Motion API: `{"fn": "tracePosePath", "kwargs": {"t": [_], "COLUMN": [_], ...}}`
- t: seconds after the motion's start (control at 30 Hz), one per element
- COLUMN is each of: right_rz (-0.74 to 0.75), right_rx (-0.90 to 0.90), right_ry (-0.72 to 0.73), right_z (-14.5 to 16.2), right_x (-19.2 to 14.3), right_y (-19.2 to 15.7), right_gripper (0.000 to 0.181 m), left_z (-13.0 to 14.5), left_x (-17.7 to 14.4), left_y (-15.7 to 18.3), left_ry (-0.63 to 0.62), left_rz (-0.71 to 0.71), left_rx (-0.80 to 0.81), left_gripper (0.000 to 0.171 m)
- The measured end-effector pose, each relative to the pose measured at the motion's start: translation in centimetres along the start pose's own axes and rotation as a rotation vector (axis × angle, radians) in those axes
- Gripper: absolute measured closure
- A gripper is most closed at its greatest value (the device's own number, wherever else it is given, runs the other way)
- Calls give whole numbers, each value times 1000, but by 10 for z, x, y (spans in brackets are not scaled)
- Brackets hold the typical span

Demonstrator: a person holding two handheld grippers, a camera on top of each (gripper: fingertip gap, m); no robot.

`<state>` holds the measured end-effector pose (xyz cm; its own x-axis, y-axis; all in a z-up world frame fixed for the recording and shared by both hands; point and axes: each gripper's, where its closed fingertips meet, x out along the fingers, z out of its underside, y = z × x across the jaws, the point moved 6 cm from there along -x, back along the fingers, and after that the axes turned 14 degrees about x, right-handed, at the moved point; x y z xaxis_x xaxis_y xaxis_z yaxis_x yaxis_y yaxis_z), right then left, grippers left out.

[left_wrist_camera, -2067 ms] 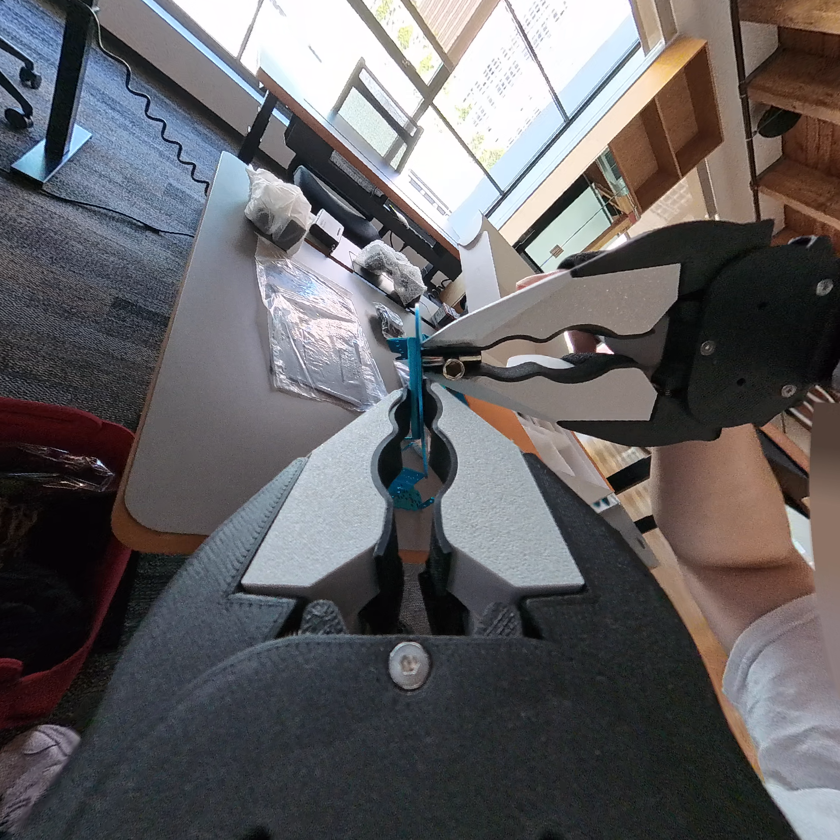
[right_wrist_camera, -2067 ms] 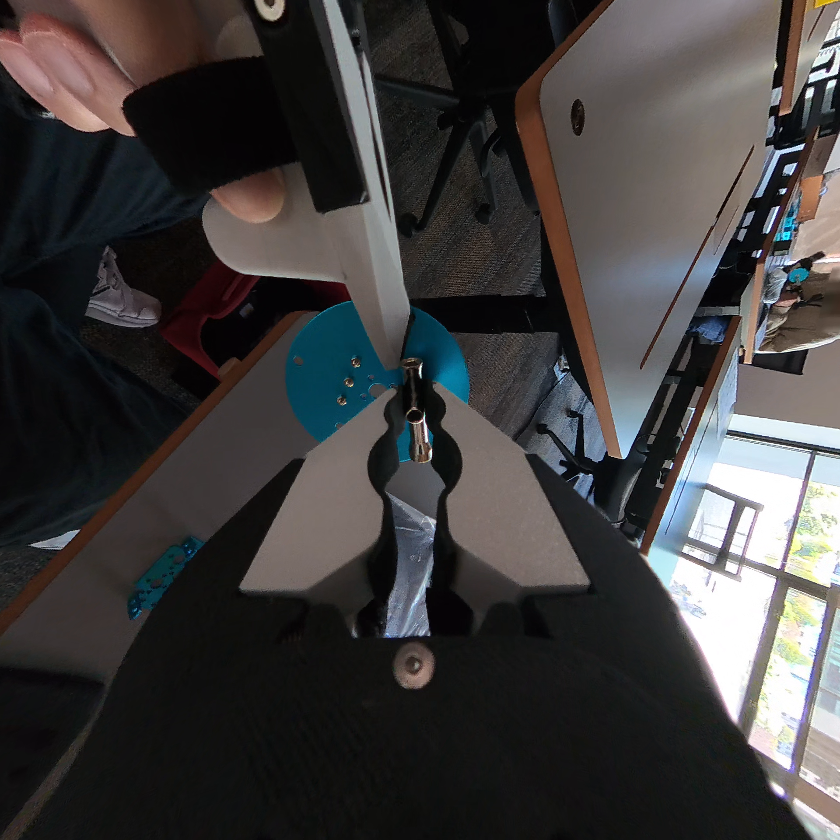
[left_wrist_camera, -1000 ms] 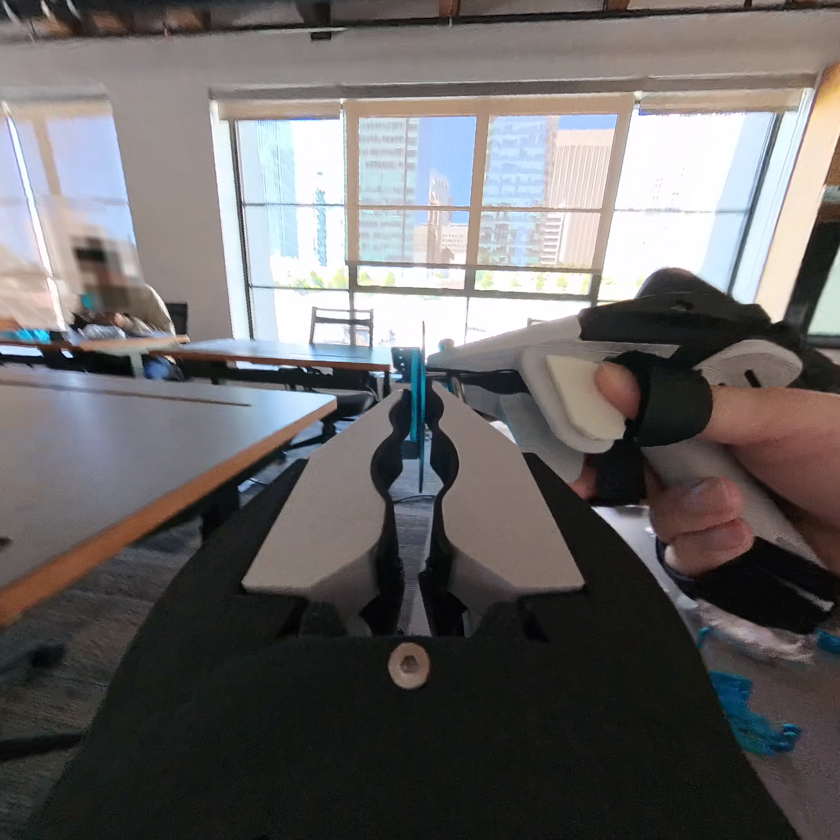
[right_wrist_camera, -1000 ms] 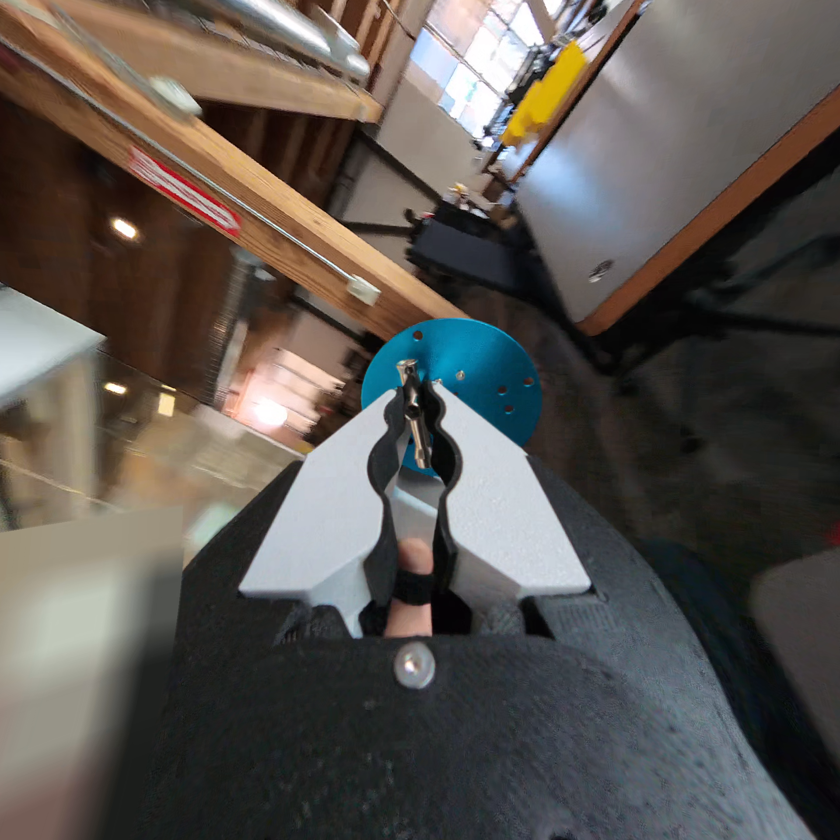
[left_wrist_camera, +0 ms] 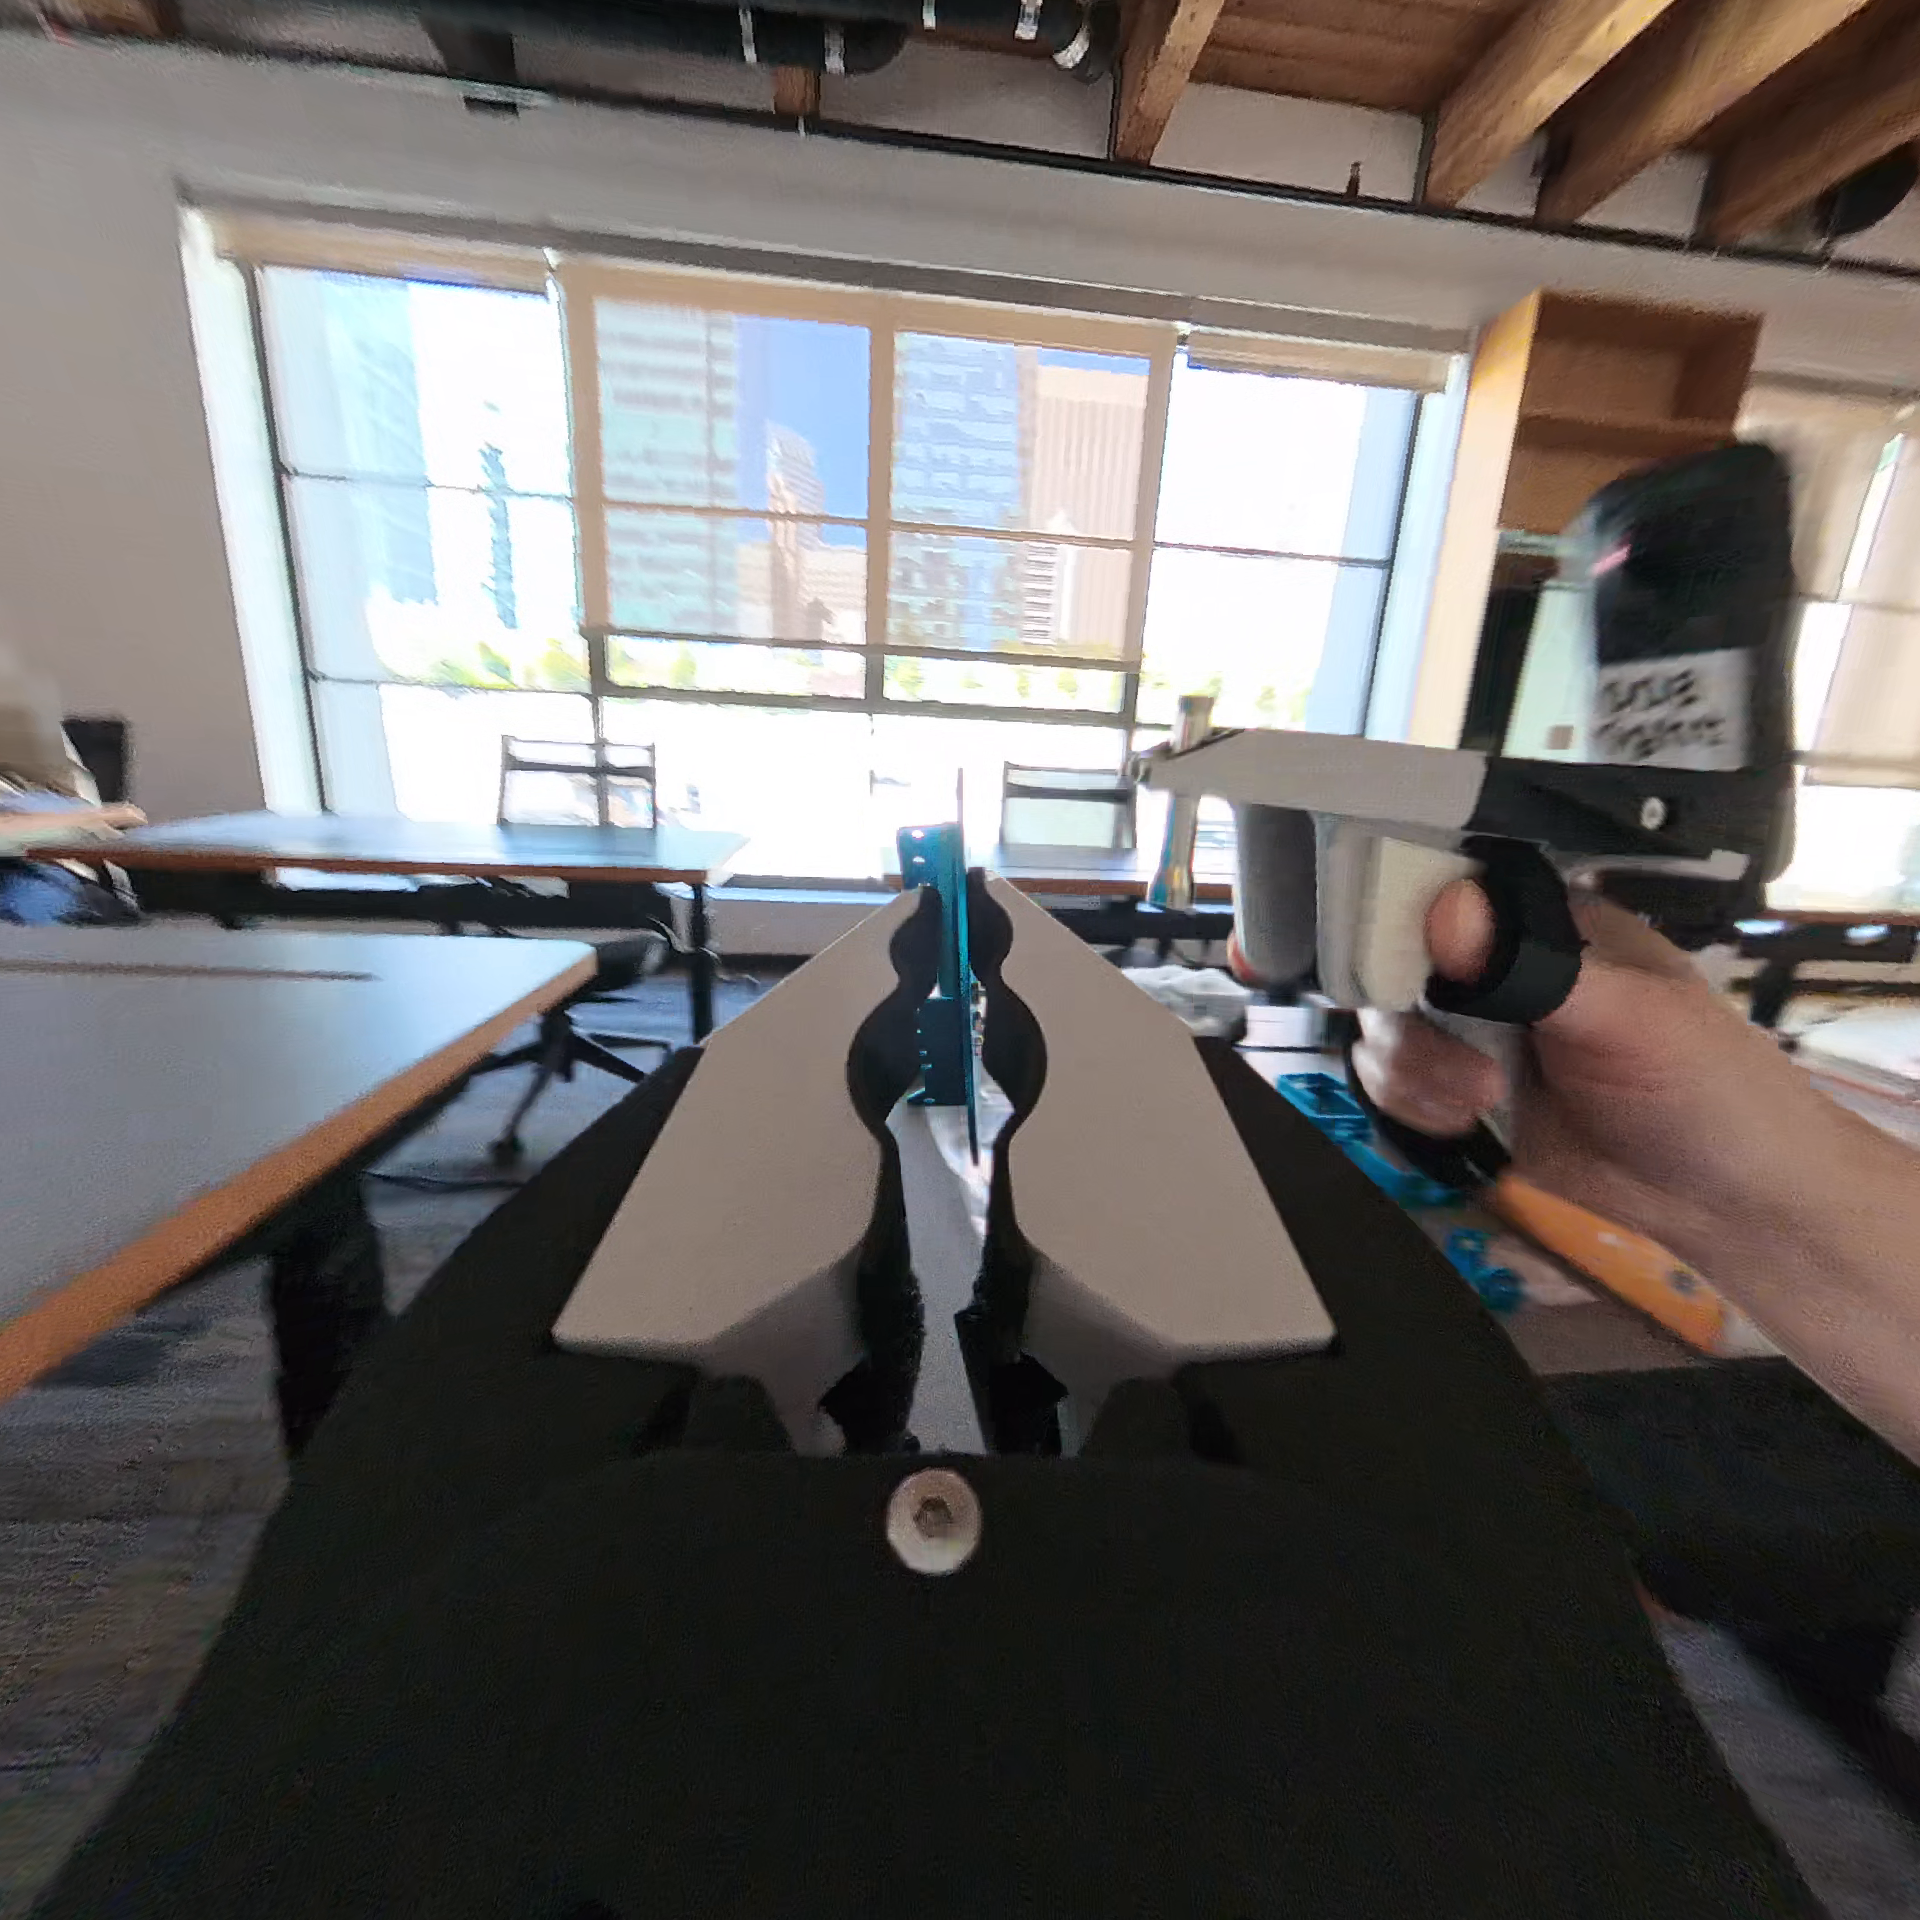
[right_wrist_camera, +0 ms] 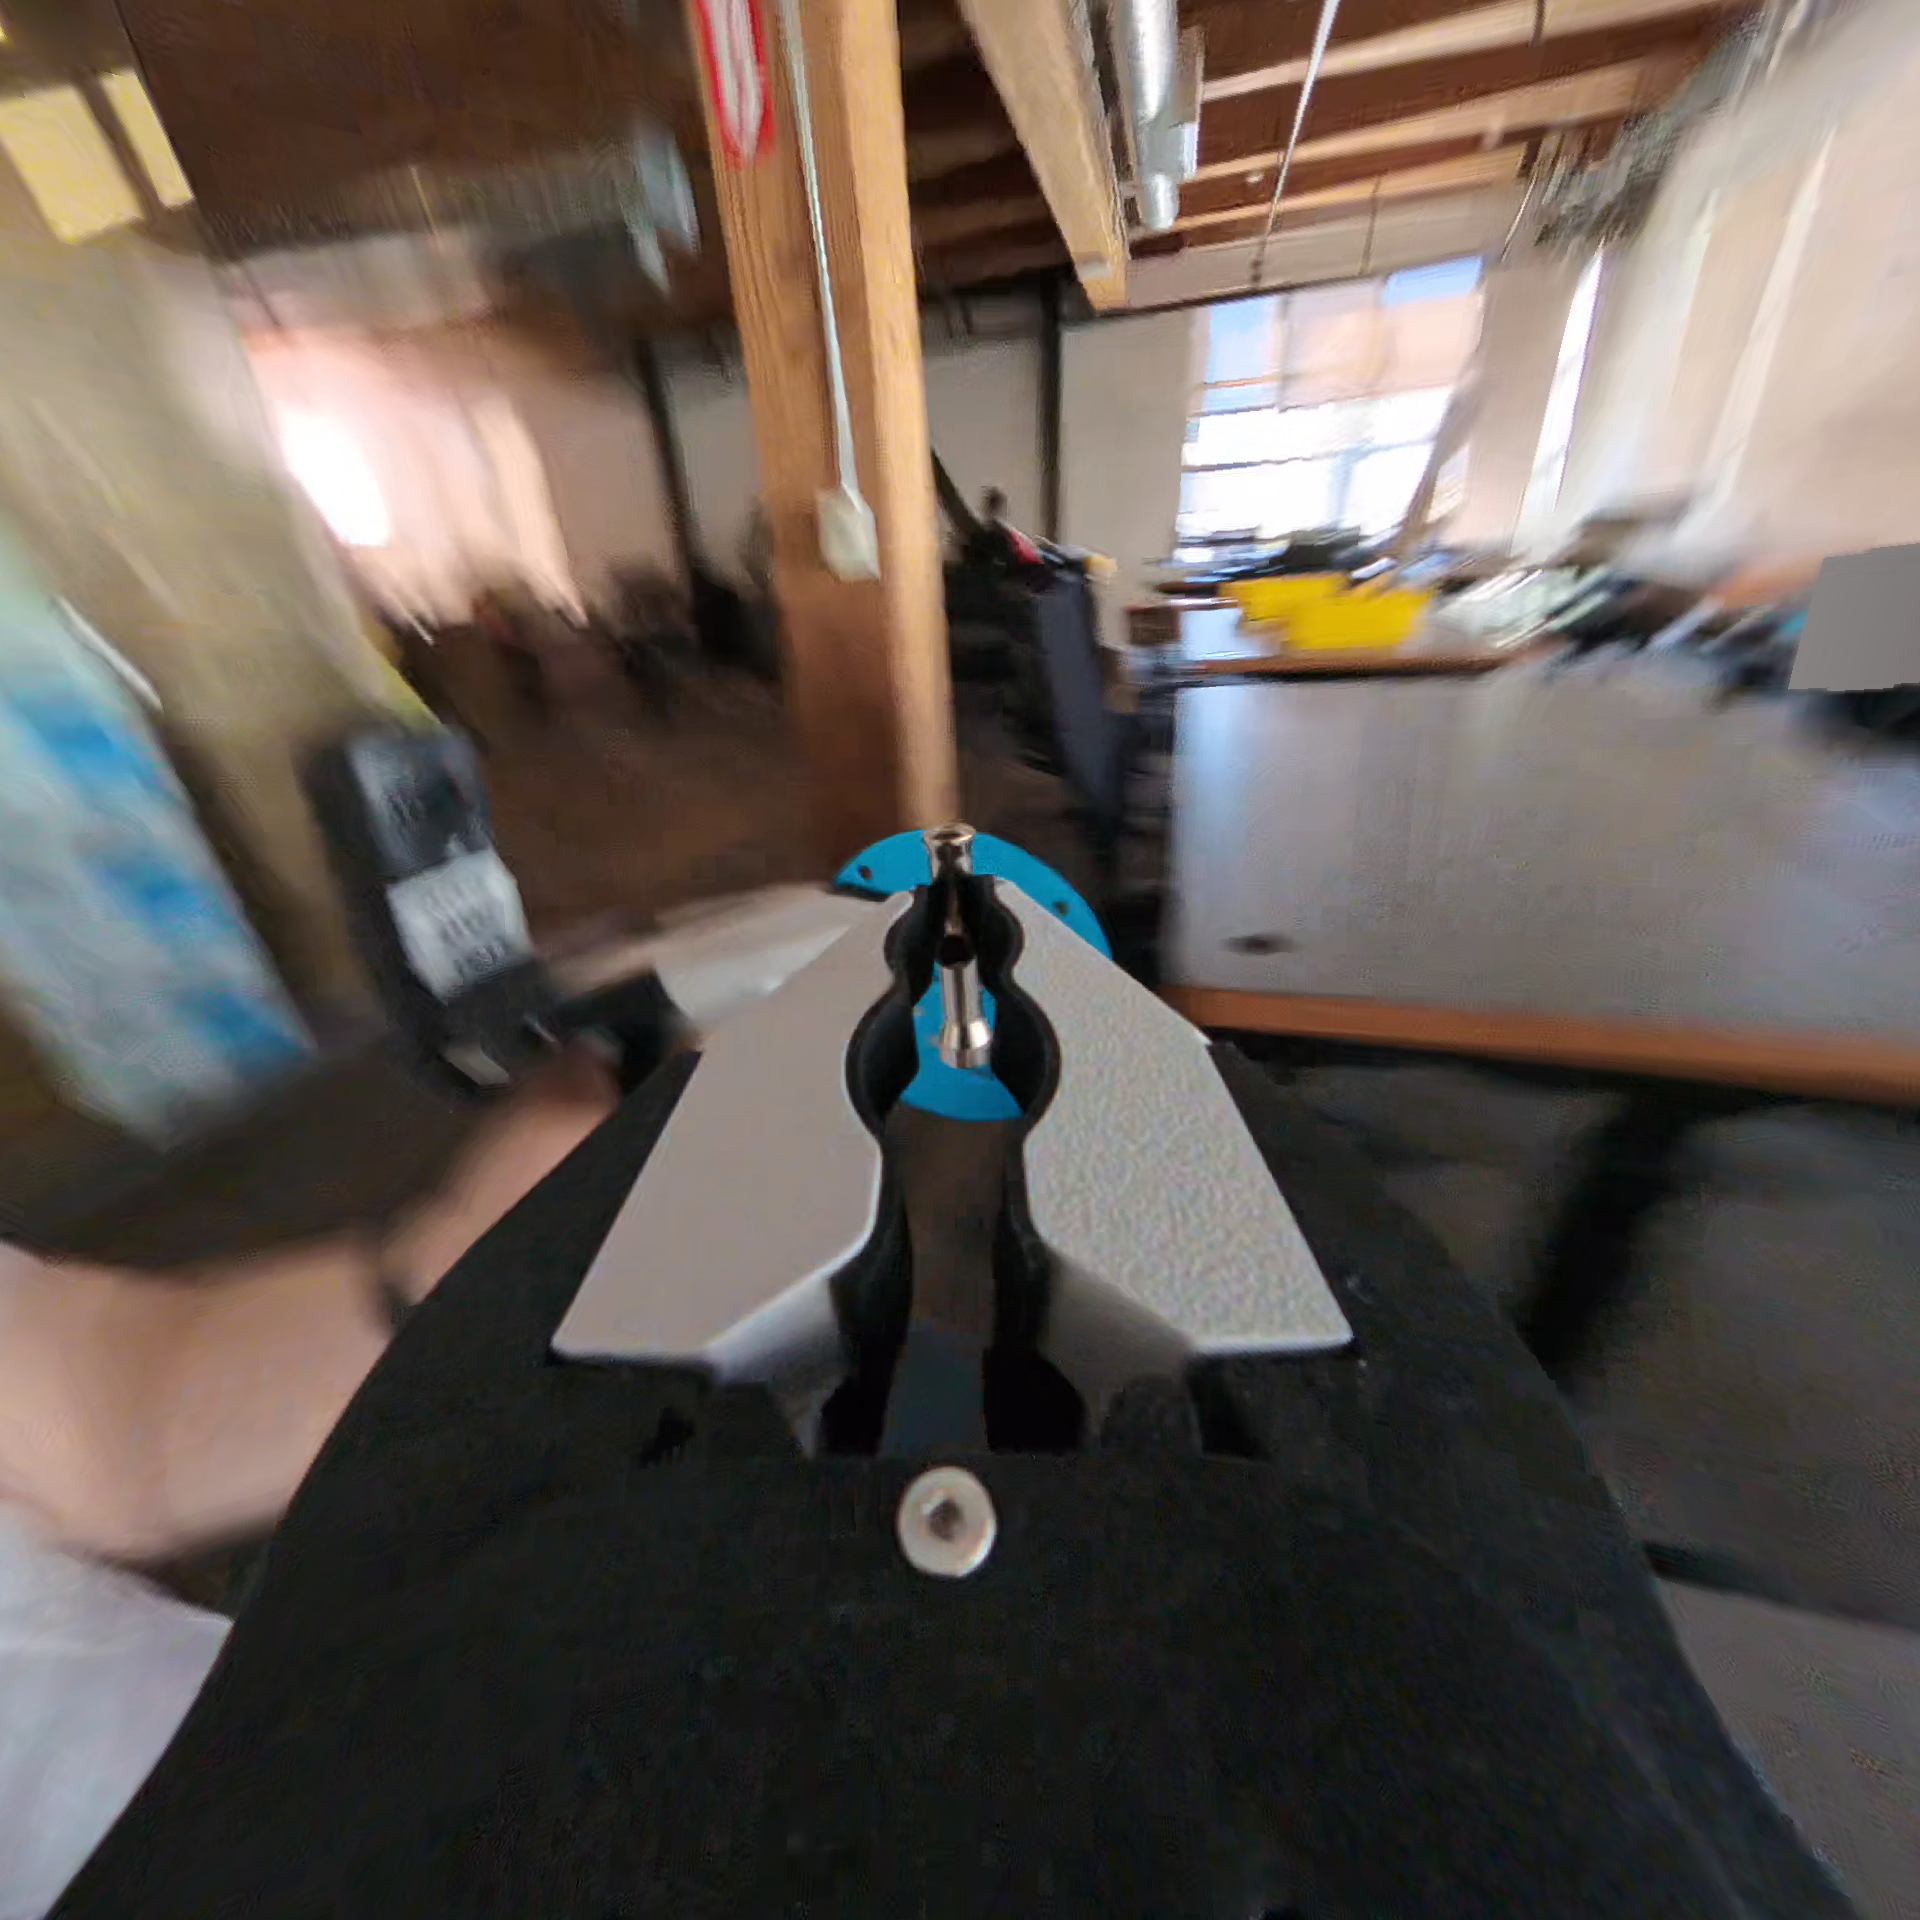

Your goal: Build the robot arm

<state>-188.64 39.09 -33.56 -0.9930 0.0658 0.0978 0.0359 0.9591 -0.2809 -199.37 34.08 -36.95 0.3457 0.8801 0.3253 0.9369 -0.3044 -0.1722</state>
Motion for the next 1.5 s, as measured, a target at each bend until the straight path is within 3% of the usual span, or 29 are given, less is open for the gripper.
{"fn": "tracePosePath", "kwargs": {"t": [0.07,0.13,0.2,0.3,0.6,0.77,0.97,1.5], "right_rz": [135,218,237,236,212,191,190,222], "right_rx": [-500,-867,-1094,-1260,-1310,-1325,-1514,-1503], "right_ry": [-126,-272,-400,-534,-661,-648,-516,-498], "right_z": [-5,0,8,13,15,16,11,16], "right_x": [2,10,16,21,31,32,27,34], "right_y": [-17,-25,-27,-25,-30,-32,-41,-44], "right_gripper": [175,175,175,175,175,175,175,175], "left_z": [0,0,0,-1,-1,-3,-14,-17], "left_x": [-2,-3,-4,-6,-5,-7,-18,-21], "left_y": [-1,0,2,2,7,6,8,8], "left_ry": [-22,-37,-58,-76,-101,-79,3,30], "left_rz": [39,89,118,124,120,110,44,26], "left_rx": [-95,-182,-234,-256,-240,-251,-126,-119], "left_gripper": [169,169,169,169,169,169,169,169]}}
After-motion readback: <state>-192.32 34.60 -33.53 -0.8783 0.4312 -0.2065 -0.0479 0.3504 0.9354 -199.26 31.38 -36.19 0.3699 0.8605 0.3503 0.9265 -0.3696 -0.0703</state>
